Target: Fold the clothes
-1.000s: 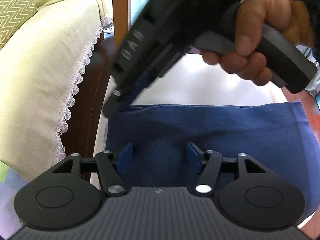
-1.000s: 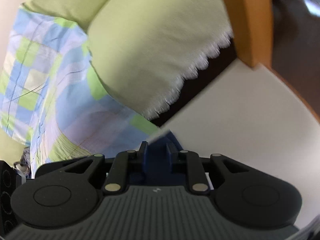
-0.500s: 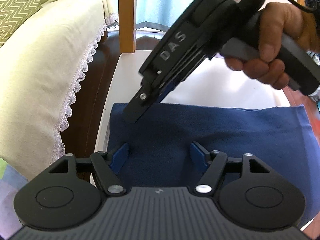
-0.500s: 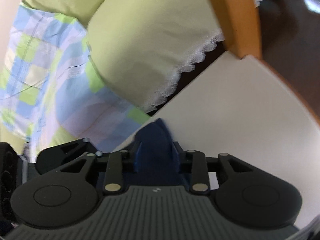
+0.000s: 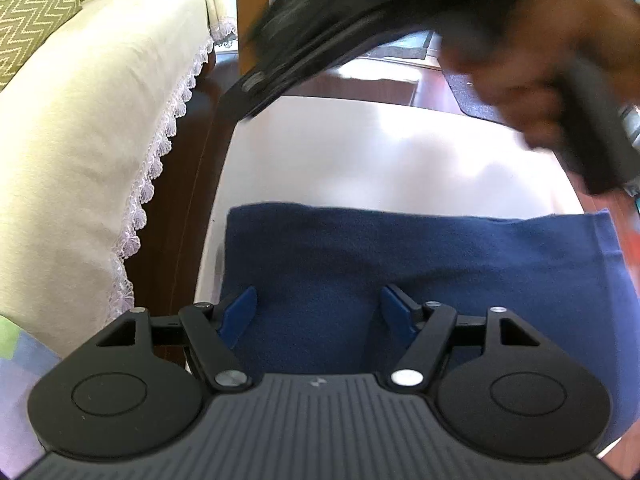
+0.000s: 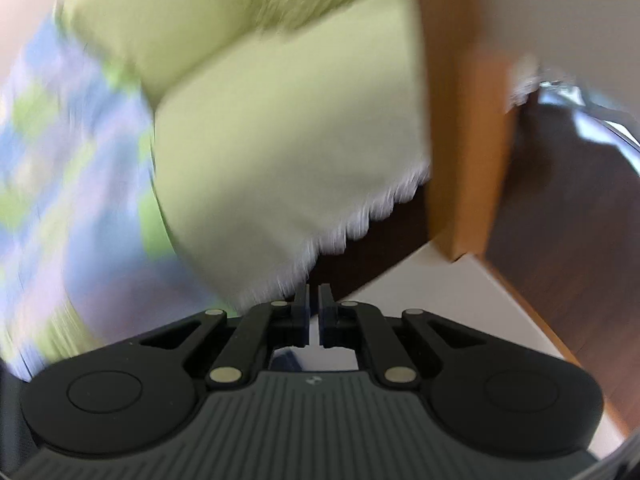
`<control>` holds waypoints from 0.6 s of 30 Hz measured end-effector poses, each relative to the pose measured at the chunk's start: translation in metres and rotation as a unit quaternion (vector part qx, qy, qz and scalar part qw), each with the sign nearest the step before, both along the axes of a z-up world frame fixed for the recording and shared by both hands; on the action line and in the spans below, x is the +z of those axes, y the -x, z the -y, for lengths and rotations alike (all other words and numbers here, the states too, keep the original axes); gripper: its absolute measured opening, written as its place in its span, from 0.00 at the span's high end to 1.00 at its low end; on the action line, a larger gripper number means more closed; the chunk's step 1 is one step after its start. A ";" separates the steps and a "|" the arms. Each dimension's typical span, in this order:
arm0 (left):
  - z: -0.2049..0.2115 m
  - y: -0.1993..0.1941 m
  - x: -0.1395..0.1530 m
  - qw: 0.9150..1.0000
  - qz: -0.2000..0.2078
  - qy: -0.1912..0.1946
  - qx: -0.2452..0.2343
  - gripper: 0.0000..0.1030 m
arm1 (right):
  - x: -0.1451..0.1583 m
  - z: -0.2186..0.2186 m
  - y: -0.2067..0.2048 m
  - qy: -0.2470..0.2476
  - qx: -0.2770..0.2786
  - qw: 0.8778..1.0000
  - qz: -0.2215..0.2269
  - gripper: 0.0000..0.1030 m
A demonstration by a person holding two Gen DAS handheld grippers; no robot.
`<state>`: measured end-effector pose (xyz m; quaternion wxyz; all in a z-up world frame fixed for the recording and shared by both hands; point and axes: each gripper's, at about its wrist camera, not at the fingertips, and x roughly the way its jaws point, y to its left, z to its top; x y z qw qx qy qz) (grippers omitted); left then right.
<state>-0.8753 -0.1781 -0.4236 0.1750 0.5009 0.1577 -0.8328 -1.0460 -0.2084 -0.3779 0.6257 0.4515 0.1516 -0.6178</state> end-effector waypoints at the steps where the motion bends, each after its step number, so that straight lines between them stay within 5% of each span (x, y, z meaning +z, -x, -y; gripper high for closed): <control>1: 0.001 0.002 0.004 1.000 0.003 0.002 -0.003 0.32 | 0.005 -0.018 0.000 -0.005 -0.018 1.000 -0.003 0.94; 5: 0.007 0.014 0.006 0.999 0.049 -0.008 0.000 0.32 | 0.012 -0.101 -0.002 -0.036 -0.127 0.991 0.002 0.94; 9: 0.008 0.021 0.018 0.997 0.073 -0.011 0.014 0.32 | 0.010 -0.198 -0.031 -0.080 -0.283 0.955 -0.026 0.93; 14: -0.011 0.025 0.041 0.995 0.088 -0.039 0.016 0.31 | 0.037 -0.237 -0.091 -0.073 -0.341 0.934 -0.080 0.92; 18: -0.028 0.025 0.036 0.994 0.093 -0.063 0.006 0.31 | 0.021 -0.239 -0.117 -0.112 -0.335 0.926 -0.135 0.86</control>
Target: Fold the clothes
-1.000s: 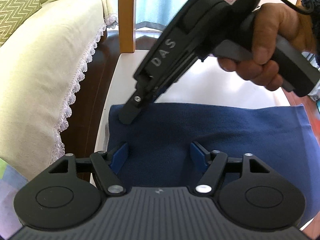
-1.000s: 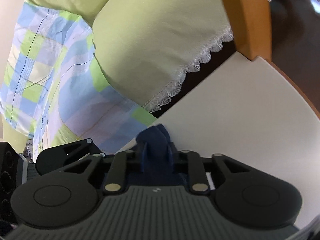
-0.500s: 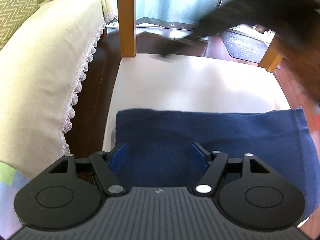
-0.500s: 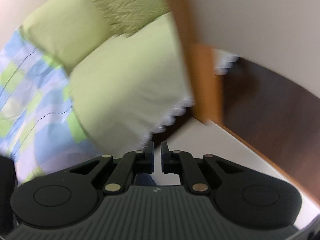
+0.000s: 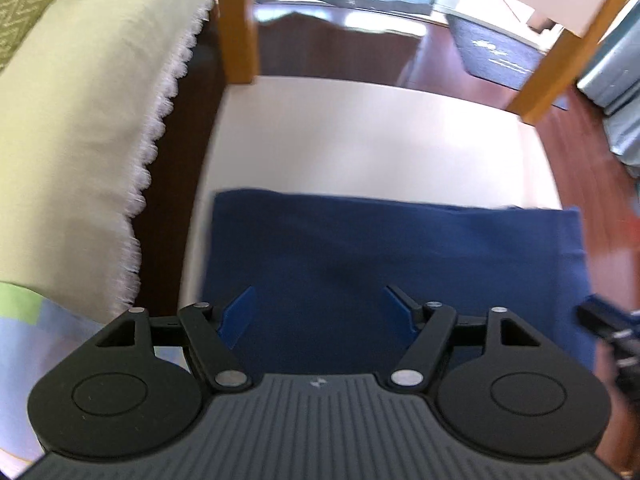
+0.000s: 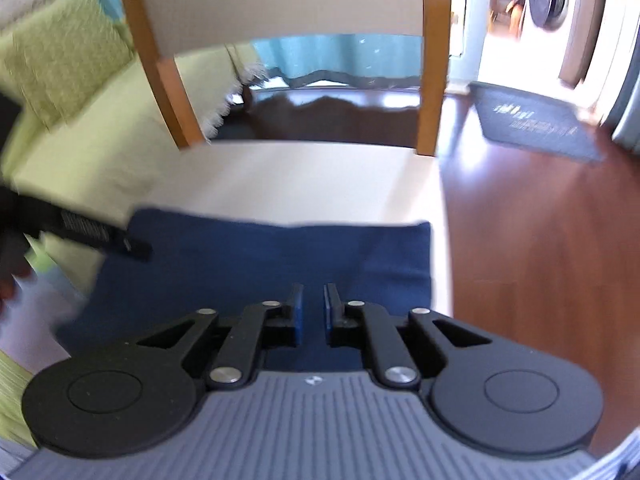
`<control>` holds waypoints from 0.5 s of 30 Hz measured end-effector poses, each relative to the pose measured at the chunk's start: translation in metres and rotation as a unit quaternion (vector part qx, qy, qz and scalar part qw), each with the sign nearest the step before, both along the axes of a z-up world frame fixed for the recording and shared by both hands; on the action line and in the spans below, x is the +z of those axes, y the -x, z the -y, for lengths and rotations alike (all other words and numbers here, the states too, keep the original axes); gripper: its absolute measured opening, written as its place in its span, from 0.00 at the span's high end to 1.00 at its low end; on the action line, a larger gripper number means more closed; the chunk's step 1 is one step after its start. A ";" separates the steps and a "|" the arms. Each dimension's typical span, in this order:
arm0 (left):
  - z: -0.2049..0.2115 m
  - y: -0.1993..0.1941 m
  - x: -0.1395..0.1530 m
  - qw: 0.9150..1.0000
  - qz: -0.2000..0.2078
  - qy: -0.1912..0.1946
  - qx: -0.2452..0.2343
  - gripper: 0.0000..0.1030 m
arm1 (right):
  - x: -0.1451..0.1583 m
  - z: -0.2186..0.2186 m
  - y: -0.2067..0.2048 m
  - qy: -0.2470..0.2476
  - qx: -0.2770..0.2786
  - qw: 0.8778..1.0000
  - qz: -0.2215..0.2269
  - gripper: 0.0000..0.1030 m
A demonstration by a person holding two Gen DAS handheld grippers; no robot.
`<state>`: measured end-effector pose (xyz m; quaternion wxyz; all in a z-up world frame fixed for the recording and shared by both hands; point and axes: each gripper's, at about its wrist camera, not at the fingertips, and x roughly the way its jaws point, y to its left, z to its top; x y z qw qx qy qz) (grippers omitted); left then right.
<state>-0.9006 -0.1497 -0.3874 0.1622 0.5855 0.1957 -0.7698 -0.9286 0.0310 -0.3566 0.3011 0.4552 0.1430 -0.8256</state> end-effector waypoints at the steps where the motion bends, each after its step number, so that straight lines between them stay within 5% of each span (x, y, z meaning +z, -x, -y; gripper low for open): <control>1: -0.005 0.000 -0.010 1.000 0.012 0.002 -0.005 0.31 | -0.016 0.001 0.001 -0.007 -0.002 1.000 0.006 0.86; 3: -0.011 -0.005 -0.021 1.000 0.016 0.017 -0.006 0.27 | -0.035 0.003 0.000 -0.009 -0.005 1.000 0.007 0.85; 10: -0.025 -0.005 0.001 0.998 -0.023 0.055 -0.033 0.30 | 0.006 -0.020 0.025 0.063 -0.042 0.997 -0.030 0.83; 15: -0.041 0.018 -0.015 0.994 -0.017 0.083 -0.076 0.27 | -0.032 -0.026 0.068 0.031 -0.043 0.998 -0.016 0.95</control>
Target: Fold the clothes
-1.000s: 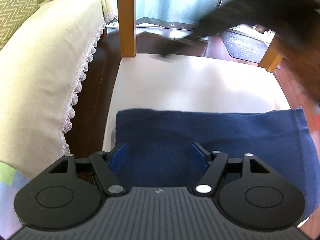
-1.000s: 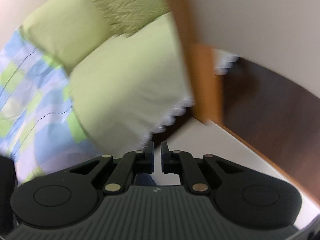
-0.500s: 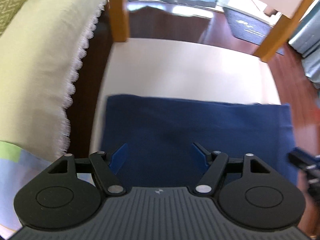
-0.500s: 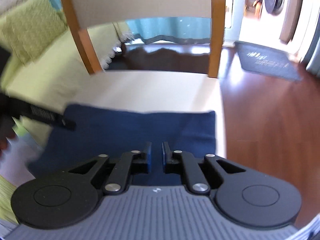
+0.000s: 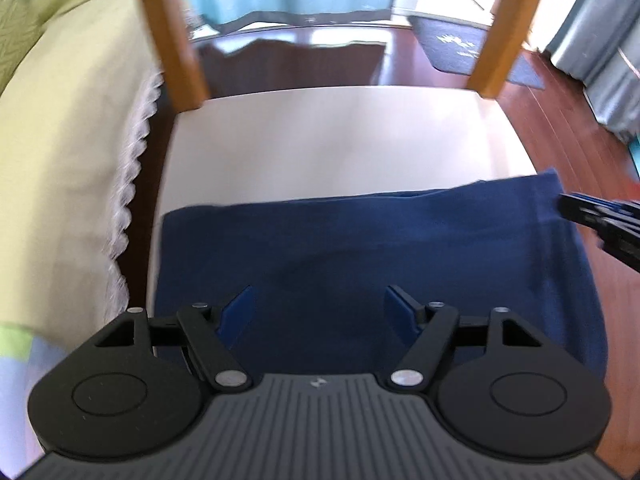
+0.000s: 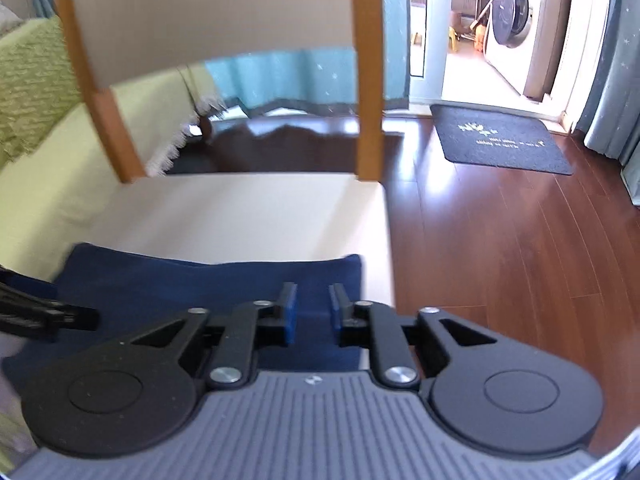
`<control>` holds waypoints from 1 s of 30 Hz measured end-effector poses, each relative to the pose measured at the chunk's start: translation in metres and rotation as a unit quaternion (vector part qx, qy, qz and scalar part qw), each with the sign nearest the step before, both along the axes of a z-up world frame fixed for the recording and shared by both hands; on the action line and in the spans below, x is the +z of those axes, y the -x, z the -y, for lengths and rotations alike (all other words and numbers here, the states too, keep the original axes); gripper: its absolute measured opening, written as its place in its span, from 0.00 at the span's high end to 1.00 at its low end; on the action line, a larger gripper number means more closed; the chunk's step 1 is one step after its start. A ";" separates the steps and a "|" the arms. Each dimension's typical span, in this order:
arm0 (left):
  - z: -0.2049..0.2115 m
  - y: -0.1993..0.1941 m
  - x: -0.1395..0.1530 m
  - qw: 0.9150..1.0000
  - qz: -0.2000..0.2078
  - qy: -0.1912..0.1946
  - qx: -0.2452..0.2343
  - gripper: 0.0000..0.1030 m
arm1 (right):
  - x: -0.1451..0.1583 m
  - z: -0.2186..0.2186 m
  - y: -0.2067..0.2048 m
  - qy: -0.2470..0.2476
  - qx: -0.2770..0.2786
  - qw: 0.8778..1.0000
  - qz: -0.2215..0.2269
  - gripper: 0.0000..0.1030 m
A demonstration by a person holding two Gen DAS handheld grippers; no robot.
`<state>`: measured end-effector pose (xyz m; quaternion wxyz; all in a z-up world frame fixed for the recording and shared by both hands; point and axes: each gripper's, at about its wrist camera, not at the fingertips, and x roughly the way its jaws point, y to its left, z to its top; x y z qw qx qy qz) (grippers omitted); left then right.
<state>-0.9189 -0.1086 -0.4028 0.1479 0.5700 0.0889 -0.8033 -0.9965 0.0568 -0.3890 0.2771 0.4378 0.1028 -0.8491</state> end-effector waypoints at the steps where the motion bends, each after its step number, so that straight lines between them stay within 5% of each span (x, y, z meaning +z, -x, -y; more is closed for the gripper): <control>1: -0.001 0.002 -0.007 1.000 0.005 0.007 -0.002 0.23 | -0.013 0.003 0.009 -0.011 0.004 1.000 0.011 0.95; 6: 0.010 -0.006 0.009 0.999 0.001 0.010 0.033 0.23 | -0.013 0.016 0.013 -0.010 0.013 1.000 -0.016 0.95; 9: 0.011 -0.015 0.019 0.999 0.005 0.005 0.035 0.23 | 0.024 0.002 -0.021 0.028 0.007 0.999 -0.033 0.94; 13: 0.002 -0.026 0.019 0.999 0.022 0.000 0.042 0.23 | 0.036 -0.011 -0.067 0.029 0.015 0.999 -0.027 0.89; 16: -0.001 -0.033 0.003 0.998 0.031 -0.007 0.048 0.20 | 0.015 -0.012 -0.095 -0.004 0.014 1.000 0.002 0.84; 18: 0.000 -0.039 -0.008 0.998 0.016 -0.011 0.061 0.11 | -0.001 -0.011 -0.106 -0.014 0.011 1.000 -0.021 0.83; 21: 0.009 -0.053 -0.003 0.996 -0.009 -0.034 0.084 0.13 | 0.005 -0.009 -0.107 -0.009 -0.003 0.999 -0.031 0.81; 30: -0.010 -0.129 0.078 0.996 -0.046 -0.048 0.066 0.12 | 0.074 -0.053 -0.176 0.049 -0.083 0.994 -0.051 0.43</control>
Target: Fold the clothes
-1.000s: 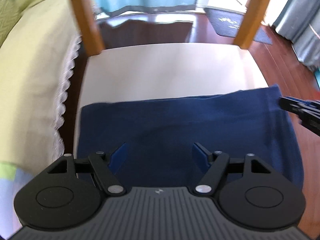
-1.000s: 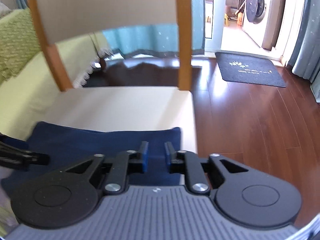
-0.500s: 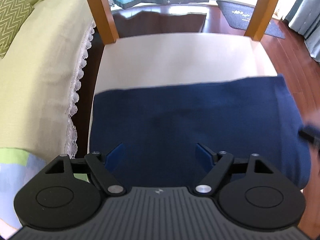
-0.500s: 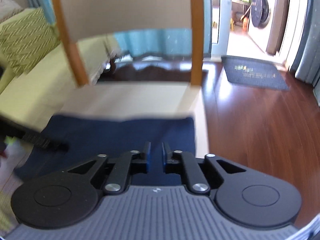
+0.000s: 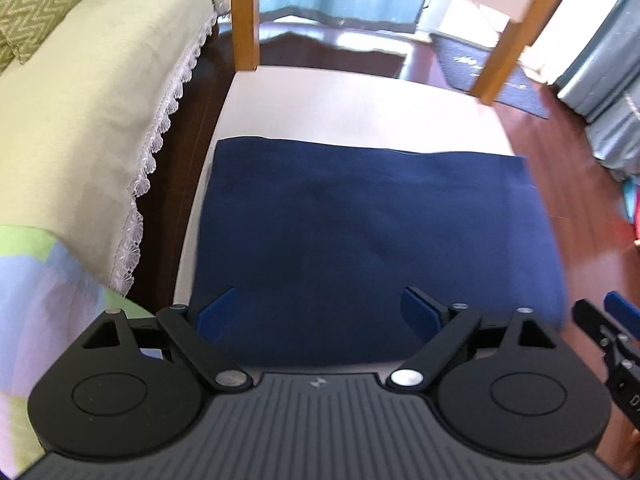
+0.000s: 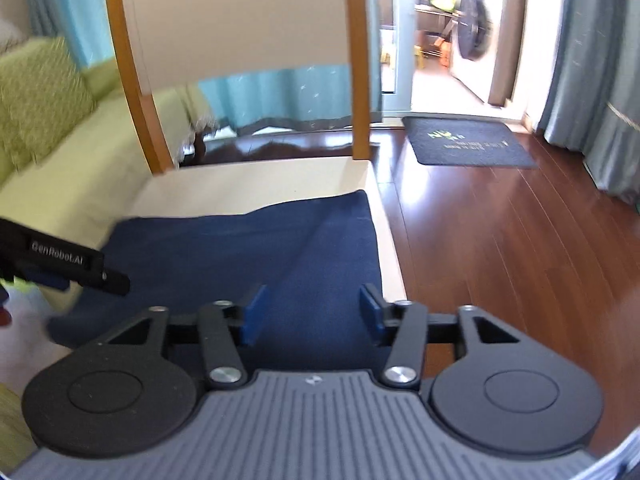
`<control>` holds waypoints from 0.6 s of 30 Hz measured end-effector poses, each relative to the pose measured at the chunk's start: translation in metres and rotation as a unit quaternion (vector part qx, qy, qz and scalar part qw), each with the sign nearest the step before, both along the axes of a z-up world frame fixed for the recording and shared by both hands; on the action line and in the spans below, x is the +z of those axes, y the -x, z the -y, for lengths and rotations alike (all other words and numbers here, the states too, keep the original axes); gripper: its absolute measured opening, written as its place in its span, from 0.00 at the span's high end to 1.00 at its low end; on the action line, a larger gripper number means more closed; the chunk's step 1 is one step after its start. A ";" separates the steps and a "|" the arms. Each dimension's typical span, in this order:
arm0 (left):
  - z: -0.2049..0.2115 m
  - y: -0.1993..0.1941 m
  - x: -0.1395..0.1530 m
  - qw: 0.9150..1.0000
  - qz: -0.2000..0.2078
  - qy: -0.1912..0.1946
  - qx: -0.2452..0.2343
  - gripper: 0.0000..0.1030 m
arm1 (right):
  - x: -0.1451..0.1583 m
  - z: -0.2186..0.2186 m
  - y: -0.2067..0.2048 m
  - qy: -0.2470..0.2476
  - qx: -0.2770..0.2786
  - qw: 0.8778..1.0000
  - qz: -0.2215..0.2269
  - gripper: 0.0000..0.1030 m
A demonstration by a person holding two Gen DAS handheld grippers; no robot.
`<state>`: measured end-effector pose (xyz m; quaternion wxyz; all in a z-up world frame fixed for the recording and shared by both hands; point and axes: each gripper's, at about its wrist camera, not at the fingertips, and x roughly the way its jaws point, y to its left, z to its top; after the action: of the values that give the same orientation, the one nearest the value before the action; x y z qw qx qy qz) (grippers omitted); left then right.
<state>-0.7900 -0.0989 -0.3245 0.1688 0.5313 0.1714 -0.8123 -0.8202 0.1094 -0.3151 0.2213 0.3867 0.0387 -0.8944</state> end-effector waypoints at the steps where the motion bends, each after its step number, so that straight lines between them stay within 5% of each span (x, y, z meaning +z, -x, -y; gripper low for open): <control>1: -0.011 -0.024 0.021 1.000 -0.010 0.013 -0.012 0.12 | 0.006 -0.005 -0.011 0.007 -0.010 1.000 0.002 0.41; 3: -0.024 -0.053 0.043 0.999 -0.022 0.020 -0.026 0.12 | 0.028 -0.018 -0.052 0.019 -0.032 0.999 0.009 0.26; 9: -0.058 -0.124 0.090 0.997 -0.017 0.058 -0.045 0.12 | 0.075 -0.043 -0.134 0.026 -0.069 0.997 0.014 0.03; 16: -0.087 -0.205 0.147 0.998 -0.030 0.052 -0.019 0.11 | 0.135 -0.070 -0.199 0.056 -0.052 0.997 -0.014 0.01; 18: -0.088 -0.223 0.163 0.999 -0.036 0.020 -0.006 0.12 | 0.146 -0.073 -0.204 0.053 -0.050 0.997 -0.019 0.01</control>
<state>-0.5667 -0.0108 -0.1614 0.1682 0.4995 0.1577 -0.8350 -0.6158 0.1820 -0.1694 0.1959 0.3587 -0.0238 -0.9124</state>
